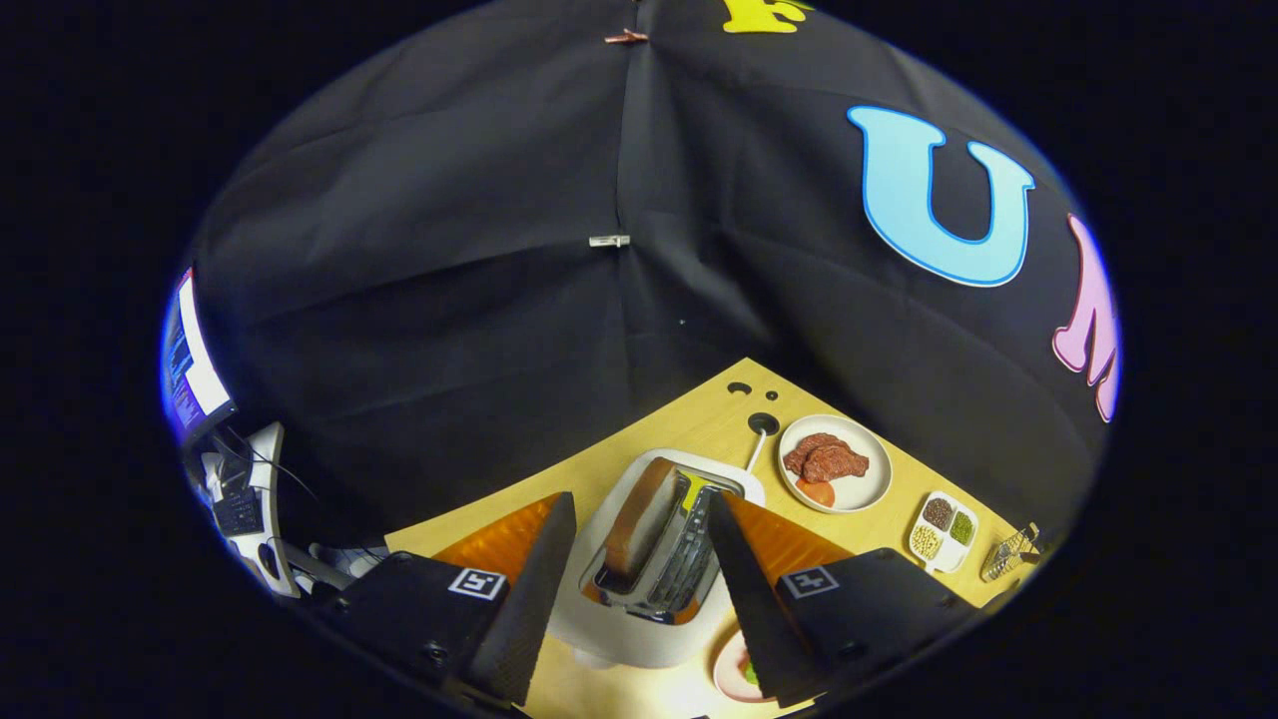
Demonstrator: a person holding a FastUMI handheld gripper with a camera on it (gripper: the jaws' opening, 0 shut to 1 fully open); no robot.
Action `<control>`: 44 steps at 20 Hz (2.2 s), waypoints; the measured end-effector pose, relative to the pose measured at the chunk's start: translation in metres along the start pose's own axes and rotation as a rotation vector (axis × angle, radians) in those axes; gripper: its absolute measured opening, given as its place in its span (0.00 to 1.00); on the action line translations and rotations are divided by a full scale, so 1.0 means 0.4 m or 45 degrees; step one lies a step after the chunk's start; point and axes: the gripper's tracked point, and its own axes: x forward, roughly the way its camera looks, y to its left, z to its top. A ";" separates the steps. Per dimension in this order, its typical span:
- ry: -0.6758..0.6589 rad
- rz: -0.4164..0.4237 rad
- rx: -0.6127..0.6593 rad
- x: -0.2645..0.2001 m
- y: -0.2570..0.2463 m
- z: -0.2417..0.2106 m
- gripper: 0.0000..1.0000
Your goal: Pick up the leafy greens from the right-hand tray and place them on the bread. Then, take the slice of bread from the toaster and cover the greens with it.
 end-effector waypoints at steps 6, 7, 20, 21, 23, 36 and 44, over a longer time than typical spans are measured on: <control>0.173 -0.162 0.007 0.113 -0.036 -0.051 0.77; 0.192 -0.173 0.020 0.134 -0.034 -0.053 0.68; 0.160 -0.124 0.203 0.093 -0.030 -0.007 0.12; 0.131 -0.112 0.219 0.074 -0.035 0.013 0.12; 0.074 -0.098 0.258 0.026 -0.046 0.053 0.12; -0.128 -0.312 0.328 -0.314 -0.318 0.033 0.12; -0.040 -0.444 0.566 -0.305 -0.432 -0.252 0.12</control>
